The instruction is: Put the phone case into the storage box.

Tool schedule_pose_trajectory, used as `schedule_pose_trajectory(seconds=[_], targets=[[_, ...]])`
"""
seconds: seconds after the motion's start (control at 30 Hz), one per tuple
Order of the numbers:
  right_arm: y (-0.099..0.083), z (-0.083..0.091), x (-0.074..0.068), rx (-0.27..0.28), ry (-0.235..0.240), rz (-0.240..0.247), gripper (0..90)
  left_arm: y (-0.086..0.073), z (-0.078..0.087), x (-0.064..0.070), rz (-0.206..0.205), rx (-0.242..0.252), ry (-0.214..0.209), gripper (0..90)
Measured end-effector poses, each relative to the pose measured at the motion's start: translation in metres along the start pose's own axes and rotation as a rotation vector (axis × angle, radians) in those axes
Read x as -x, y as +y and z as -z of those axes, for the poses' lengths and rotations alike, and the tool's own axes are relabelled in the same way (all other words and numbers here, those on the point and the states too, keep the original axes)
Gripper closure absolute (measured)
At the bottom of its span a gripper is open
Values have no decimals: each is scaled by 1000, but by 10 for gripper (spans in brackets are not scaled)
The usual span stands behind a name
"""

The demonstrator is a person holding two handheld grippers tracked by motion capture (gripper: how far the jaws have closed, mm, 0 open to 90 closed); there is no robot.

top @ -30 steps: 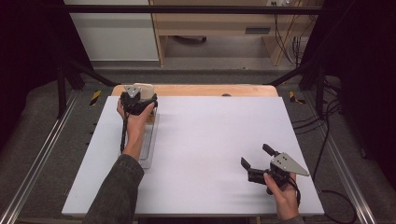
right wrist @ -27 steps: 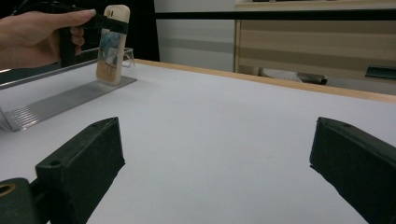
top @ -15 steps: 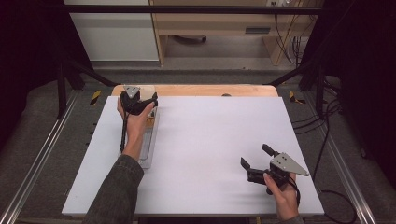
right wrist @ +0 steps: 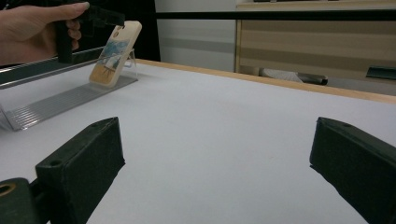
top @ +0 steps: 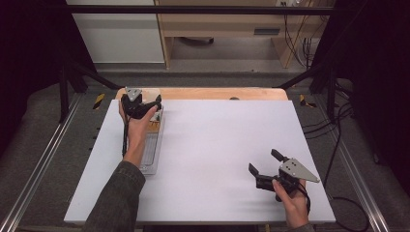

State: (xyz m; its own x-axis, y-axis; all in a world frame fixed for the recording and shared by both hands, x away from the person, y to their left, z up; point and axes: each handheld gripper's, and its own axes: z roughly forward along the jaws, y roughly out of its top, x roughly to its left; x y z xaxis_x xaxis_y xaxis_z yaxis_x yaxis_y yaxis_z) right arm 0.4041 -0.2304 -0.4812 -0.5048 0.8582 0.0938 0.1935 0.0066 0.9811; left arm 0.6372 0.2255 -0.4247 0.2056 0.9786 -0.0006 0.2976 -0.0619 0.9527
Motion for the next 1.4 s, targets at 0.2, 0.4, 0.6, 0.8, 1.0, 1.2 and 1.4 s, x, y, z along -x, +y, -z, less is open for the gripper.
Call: schedule_pose_trajectory(seconds=[0.2,0.4,0.6,0.8,1.0,1.2,1.4], targets=[[0,1,1,1,-4,-5,27,2,4,4,-2,-1,-20,32],[0,1,2,3,-6,-3,27,4,7,9,-20,0,-39,32],[0,1,2,3,-9,-3,26,6,10,10,-25,6,-57,35],[0,1,1,2,-9,0,26,9,14,10,-30,10,-73,36],[0,0,0,1,-8,2,26,10,17,10,-36,18,-82,37],[1,1,0,3,-10,1,26,9,17,10,-37,16,-90,37],[1,1,1,5,-14,-3,26,9,17,13,-42,18,-104,31]])
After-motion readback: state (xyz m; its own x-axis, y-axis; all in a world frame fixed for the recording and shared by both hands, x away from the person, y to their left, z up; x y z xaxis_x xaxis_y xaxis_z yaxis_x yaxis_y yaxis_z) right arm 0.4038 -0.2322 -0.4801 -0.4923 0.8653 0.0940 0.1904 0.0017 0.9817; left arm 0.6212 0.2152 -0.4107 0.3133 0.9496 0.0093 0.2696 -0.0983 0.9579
